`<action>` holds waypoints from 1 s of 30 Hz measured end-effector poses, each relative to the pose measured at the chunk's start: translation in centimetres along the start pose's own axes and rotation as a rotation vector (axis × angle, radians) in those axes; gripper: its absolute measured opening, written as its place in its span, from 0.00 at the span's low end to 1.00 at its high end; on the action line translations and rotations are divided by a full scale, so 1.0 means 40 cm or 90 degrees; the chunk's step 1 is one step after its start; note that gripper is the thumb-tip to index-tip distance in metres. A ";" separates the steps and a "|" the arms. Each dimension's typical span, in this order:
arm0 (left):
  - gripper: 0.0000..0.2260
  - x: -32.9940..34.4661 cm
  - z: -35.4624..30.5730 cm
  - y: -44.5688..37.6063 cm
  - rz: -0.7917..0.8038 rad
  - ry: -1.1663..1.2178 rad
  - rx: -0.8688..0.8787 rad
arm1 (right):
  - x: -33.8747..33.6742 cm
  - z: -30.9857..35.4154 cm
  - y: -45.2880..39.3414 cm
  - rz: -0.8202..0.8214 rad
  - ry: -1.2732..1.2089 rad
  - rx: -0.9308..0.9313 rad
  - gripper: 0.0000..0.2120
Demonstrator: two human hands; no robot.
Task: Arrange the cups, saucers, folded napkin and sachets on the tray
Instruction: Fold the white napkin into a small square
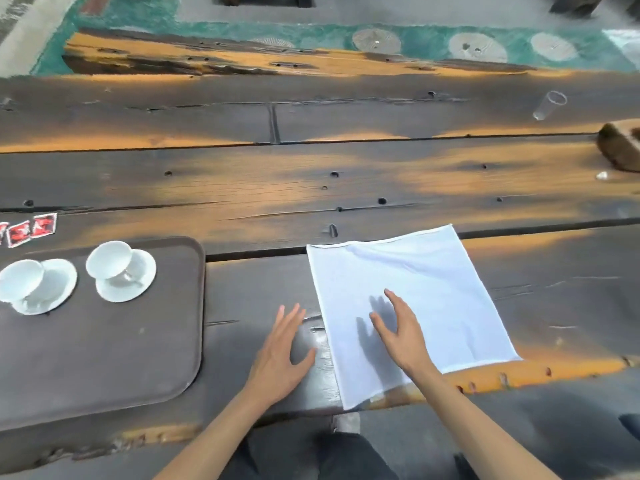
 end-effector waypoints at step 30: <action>0.14 0.169 -0.081 0.036 0.145 -0.129 0.036 | -0.492 -0.429 0.030 0.197 0.505 -0.139 0.10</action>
Point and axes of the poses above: each hand's wrist, its own y-axis away from the middle knuckle, its own x-axis out of the palm, z = x × y, the point moved 4 cm from there along -y, towards the middle knuckle, and after that the axes turned 1 degree about z, right-handed, at the moved point
